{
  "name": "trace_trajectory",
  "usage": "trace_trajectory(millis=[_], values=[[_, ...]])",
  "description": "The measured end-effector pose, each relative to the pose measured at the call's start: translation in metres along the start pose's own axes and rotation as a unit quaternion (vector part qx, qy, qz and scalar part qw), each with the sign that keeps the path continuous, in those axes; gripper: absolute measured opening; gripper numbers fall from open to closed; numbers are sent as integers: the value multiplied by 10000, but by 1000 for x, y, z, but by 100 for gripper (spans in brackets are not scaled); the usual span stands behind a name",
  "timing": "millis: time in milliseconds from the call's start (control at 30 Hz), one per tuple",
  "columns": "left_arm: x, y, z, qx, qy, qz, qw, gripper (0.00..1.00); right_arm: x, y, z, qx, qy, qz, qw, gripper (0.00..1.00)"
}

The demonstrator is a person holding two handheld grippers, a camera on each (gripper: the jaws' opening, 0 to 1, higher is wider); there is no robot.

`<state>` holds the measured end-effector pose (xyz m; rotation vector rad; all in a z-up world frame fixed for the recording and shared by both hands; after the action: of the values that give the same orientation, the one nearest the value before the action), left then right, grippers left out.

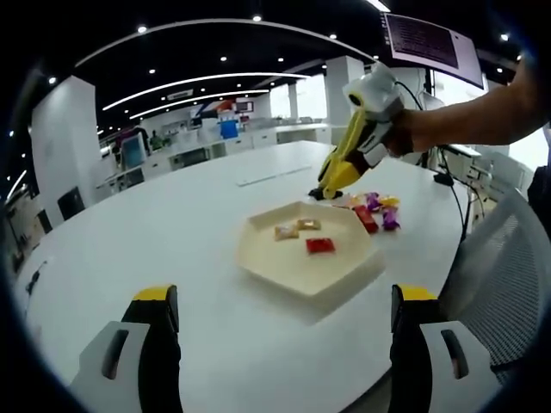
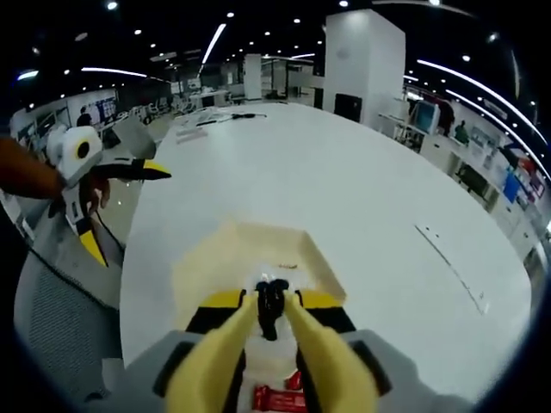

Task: Place the target food into the container with the food tongs after gripping and lifting it, then release it inside without dropping or visibly crushing the food.

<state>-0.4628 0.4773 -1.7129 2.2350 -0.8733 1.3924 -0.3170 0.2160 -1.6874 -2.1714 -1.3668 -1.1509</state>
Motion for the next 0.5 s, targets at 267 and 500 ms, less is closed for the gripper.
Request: trace_trajectory(millis=[267,500], values=[[0,0,0,-3,0,-1,10000,99,6,6,-4,-4,193,132,9997,25],[0,0,0,-11,-5,10,10000,99,3,11,-13,-38,228,174,9996,26]])
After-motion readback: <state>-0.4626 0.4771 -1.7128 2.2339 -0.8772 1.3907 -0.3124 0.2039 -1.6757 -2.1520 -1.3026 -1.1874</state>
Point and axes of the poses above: the point that each gripper's makers call its tool centre point, and the gripper's own axes: z roughly forward along the fingers, y roughly to its right, x roughly out of its top, the point moved 10 cm from there along -z, roughly backward along the fingers, and after that the axes turned 8 degrees about -x, right-handed, at the moved point
